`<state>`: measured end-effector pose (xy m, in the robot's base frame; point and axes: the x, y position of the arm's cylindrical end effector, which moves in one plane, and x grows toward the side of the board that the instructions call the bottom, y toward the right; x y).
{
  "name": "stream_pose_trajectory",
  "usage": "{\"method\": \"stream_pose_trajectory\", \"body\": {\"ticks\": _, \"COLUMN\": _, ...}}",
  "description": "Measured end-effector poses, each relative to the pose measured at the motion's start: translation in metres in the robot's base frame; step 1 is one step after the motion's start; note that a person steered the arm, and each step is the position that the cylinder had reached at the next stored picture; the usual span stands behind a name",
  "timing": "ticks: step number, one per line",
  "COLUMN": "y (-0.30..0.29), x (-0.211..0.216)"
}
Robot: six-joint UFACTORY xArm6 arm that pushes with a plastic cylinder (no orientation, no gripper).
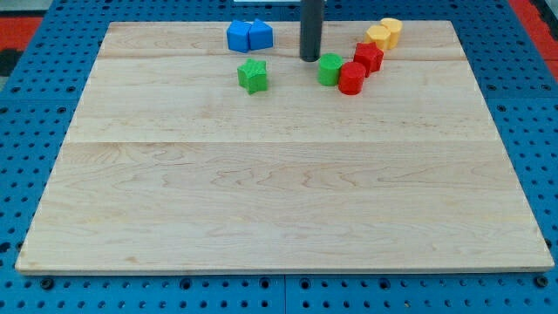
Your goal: Place the green blocks below the blue blocks
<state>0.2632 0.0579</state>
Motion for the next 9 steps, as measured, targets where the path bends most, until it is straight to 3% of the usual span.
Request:
{"method": "stream_pose_trajectory", "body": {"ticks": 2, "y": 0.039, "x": 0.016}}
{"method": "stream_pose_trajectory", "body": {"ticks": 4, "y": 0.033, "x": 0.050}}
{"method": "stream_pose_trajectory", "body": {"ticks": 6, "y": -0.026, "x": 0.061}}
{"method": "stream_pose_trajectory", "body": {"ticks": 7, "y": -0.006, "x": 0.106}}
{"method": "stream_pose_trajectory", "body": {"ticks": 8, "y": -0.067, "x": 0.106}}
{"method": "stream_pose_trajectory", "body": {"ticks": 9, "y": -0.117, "x": 0.079}}
